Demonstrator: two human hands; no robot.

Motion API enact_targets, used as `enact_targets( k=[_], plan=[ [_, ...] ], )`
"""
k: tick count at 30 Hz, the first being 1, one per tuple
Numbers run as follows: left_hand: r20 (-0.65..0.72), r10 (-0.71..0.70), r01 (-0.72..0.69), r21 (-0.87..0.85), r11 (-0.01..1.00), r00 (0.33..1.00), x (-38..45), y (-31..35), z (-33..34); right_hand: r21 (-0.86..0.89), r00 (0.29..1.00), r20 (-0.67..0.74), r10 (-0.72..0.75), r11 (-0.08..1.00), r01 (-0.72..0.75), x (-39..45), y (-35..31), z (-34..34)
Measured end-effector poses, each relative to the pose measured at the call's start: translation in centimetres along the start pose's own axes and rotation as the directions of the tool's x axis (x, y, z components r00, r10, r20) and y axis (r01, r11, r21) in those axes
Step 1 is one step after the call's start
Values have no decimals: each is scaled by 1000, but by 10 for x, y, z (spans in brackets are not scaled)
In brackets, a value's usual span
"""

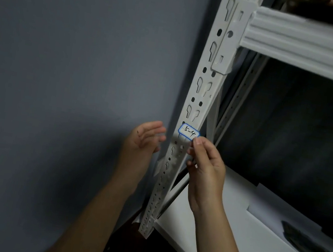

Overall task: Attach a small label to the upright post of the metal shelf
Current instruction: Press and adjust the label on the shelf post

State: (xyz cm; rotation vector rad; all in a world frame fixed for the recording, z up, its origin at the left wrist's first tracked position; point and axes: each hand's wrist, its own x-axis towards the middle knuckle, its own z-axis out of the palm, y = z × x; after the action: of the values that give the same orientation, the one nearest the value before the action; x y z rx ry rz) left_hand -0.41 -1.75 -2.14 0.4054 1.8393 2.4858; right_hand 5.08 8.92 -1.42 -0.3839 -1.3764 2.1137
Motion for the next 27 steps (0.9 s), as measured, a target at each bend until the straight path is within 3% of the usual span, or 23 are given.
enact_targets(
  k=[4,16,27],
  plan=[
    [-7,43,-43,-1,999,999,14,-4,9,4,996,0,-89,996,89,19,7,5],
    [11,160,-160,46,986,987,48,12,33,-235,903,41,-428,874,425,50,-1,16],
    [77,157,-162,59,985,985,49,4,25,-213,935,-38,-353,917,337,51,8,12]
  ],
)
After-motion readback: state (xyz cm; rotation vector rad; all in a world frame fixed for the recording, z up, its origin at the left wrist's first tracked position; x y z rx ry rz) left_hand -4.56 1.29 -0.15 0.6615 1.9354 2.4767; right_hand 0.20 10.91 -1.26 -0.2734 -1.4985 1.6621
